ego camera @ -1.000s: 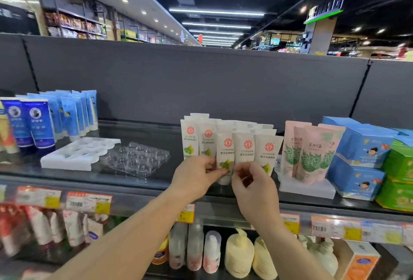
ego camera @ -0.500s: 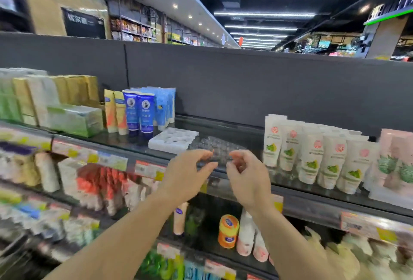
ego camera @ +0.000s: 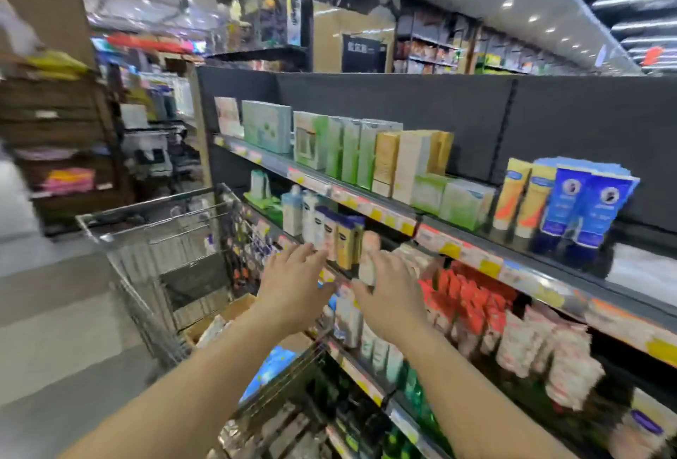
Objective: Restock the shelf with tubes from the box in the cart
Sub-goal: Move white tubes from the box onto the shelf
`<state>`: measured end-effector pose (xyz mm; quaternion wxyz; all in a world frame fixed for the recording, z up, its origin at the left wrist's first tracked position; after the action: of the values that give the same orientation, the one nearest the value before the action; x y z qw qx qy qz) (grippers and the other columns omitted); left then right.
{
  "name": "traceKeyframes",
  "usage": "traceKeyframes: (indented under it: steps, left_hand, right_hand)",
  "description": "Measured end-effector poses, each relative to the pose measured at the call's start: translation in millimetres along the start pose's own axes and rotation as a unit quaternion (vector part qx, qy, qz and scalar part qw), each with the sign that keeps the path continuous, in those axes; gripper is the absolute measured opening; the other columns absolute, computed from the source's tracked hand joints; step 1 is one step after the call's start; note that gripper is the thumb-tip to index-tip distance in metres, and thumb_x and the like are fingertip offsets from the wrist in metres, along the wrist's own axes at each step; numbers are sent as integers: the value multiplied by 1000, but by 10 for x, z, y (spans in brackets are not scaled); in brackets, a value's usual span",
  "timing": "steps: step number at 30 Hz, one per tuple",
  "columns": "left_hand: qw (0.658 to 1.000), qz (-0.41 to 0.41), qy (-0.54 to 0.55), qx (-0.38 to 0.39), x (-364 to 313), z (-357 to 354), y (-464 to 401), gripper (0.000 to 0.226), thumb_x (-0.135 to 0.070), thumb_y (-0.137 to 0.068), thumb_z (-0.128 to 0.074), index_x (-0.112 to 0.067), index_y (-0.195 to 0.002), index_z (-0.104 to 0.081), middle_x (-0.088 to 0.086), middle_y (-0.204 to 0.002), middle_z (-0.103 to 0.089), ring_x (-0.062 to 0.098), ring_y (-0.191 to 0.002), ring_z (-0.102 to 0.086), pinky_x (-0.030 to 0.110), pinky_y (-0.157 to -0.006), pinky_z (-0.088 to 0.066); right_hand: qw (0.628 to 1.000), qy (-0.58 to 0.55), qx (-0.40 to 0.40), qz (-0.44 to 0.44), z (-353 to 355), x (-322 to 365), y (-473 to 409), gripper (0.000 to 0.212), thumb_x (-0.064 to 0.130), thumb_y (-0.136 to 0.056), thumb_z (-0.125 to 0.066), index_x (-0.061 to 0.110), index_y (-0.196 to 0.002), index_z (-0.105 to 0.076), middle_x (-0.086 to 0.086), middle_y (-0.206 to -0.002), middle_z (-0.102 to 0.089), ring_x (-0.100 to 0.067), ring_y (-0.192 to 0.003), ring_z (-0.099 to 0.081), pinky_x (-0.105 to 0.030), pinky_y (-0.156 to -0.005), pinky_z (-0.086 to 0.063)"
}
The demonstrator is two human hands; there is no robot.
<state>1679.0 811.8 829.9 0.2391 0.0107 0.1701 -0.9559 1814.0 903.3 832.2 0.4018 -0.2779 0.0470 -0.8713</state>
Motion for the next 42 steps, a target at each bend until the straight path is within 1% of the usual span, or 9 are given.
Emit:
traceKeyframes:
  steps: [4, 11, 14, 18, 27, 29, 33, 38, 42]
  left_hand:
    - [998, 59, -30, -25, 833, -48, 23, 62, -59, -85, -51, -26, -137, -46, 1, -142, -48, 26, -130, -42, 43, -105, -37]
    - [989, 141, -39, -7, 1938, -346, -238, 69, -63, -85, -51, -28, -143, -39, 1, -150, -40, 26, -139, -33, 45, -113, -29]
    - [987, 155, -51, 0, 2350, -482, -520, 69, -61, -86, -52, -28, -145, -37, 0, -150, -39, 25, -139, -33, 45, -113, -30]
    - [984, 176, -29, 28, 2765, -711, -1025, 70, -59, -88, -54, -30, -148, -31, 3, -156, -30, 27, -144, -23, 47, -118, -21]
    - [985, 154, 23, 69, 3221, -1348, -1923, 70, -57, -89, -54, -28, -148, -31, 4, -156, -29, 25, -145, -23, 41, -119, -19]
    - [987, 141, 34, 75, 3404, -1544, -2096, 68, -55, -89, -54, -27, -148, -33, 3, -155, -31, 24, -144, -25, 41, -119, -21]
    - [984, 125, 54, 119, 3807, -2060, -2322, 67, -54, -89, -56, -25, -146, -37, 3, -154, -35, 24, -142, -29, 40, -118, -23]
    - [978, 51, 71, 189, 4401, -2735, -2500, 65, -50, -86, -63, -17, -140, -49, 6, -142, -50, 25, -131, -44, 38, -109, -33]
    - [972, 16, 90, 217, 4857, -3165, -2625, 63, -46, -79, -72, -17, -133, -57, 8, -134, -58, 29, -125, -51, 39, -105, -38]
  right_hand:
    - [998, -5, 27, 59, -561, 561, -401, 59, 43, -94, -50, 21, -147, -33, 0, -150, -37, -21, -139, -29, -36, -114, -25]
    - [993, -39, 83, 74, -1475, 1019, -1241, 55, 40, -94, -53, 18, -142, -40, -6, -144, -43, -26, -134, -34, -39, -111, -30]
    - [991, -46, 103, 67, -1839, 1043, -1699, 57, 40, -93, -54, 18, -144, -38, -7, -146, -41, -28, -135, -34, -37, -111, -30]
    - [989, -52, 133, 41, -2204, 1006, -2319, 58, 39, -93, -55, 21, -145, -37, -7, -146, -39, -28, -135, -32, -37, -110, -30]
    - [987, -32, 156, 34, -2942, 787, -3161, 59, 39, -90, -58, 19, -142, -40, -4, -143, -46, -27, -132, -39, -40, -110, -32]
    - [988, -22, 154, 16, -3121, 729, -3299, 57, 39, -90, -58, 18, -140, -42, -6, -140, -48, -28, -130, -40, -38, -109, -31]
    - [986, -24, 155, -51, -3522, 600, -3468, 58, 38, -91, -57, 19, -143, -40, -6, -146, -40, -26, -136, -32, -36, -112, -24]
    - [973, -27, 146, -175, -4031, 541, -3433, 57, 36, -91, -58, 18, -142, -41, -8, -139, -47, -28, -131, -38, -35, -110, -28]
    - [957, -19, 150, -248, -4415, 609, -3314, 54, 35, -90, -58, 19, -139, -45, -6, -136, -50, -27, -129, -42, -34, -109, -30]
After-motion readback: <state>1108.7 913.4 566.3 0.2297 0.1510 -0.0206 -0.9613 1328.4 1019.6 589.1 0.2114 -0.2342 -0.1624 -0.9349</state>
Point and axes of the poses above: each hand's wrist, its own y-axis away from the middle knuckle, its own z-axis out of the back of the hand, x = y × z, the point moved 2 cm from there along -y, towards the middle knuckle
